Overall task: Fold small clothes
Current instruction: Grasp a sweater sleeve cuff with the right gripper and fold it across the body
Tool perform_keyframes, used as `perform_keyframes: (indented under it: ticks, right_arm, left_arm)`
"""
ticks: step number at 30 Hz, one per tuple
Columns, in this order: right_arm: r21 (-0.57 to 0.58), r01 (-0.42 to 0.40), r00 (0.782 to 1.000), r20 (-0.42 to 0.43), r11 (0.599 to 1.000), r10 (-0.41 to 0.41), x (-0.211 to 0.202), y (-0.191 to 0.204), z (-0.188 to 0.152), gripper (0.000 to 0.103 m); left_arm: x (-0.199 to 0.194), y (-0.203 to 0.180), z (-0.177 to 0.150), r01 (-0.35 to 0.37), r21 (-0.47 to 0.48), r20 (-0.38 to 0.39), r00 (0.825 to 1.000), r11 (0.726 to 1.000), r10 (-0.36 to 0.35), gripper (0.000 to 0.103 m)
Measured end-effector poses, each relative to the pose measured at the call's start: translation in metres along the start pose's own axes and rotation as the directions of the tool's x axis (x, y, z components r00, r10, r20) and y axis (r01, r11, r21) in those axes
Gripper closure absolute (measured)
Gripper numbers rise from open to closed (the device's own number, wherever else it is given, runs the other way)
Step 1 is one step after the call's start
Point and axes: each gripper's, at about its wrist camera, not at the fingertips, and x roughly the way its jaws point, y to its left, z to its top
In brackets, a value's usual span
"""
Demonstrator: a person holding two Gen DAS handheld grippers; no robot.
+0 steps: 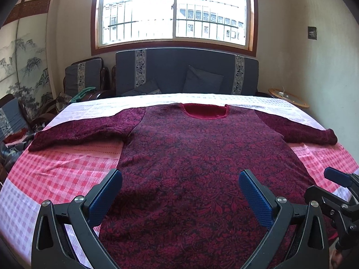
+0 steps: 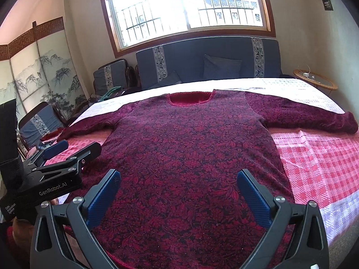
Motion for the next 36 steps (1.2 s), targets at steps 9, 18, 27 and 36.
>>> perform_keyframes:
  ticks: [9,18,27,36]
  right_arm:
    - [0.056,-0.012,0.999,-0.037,0.998,0.014,0.03,-0.028,0.019,0.0]
    - [0.09,0.003,0.998,-0.056,0.996,0.002,0.048,-0.066,0.033,0.0]
    - [0.483,-0.008,0.999,0.038,0.875,-0.012,0.033,-0.247,0.04,0.026]
    - [0.755,0.174,0.96,0.014,0.633,-0.28,0.005,-0.432,0.035,0.03]
  left_arm:
    - [0.035,-0.01,0.015,-0.035,0.016,-0.012,0.999,0.999,0.035,0.0]
    - [0.072,-0.014,0.022,-0.069,0.027,-0.043,0.997,0.997,0.07,0.0]
    - [0.102,0.009,0.001,-0.027,-0.081,-0.082,0.996,0.996,0.02,0.0]
    - [0.105,0.012,-0.001,-0.01,-0.102,-0.097,0.995,0.995,0.0,0.0]
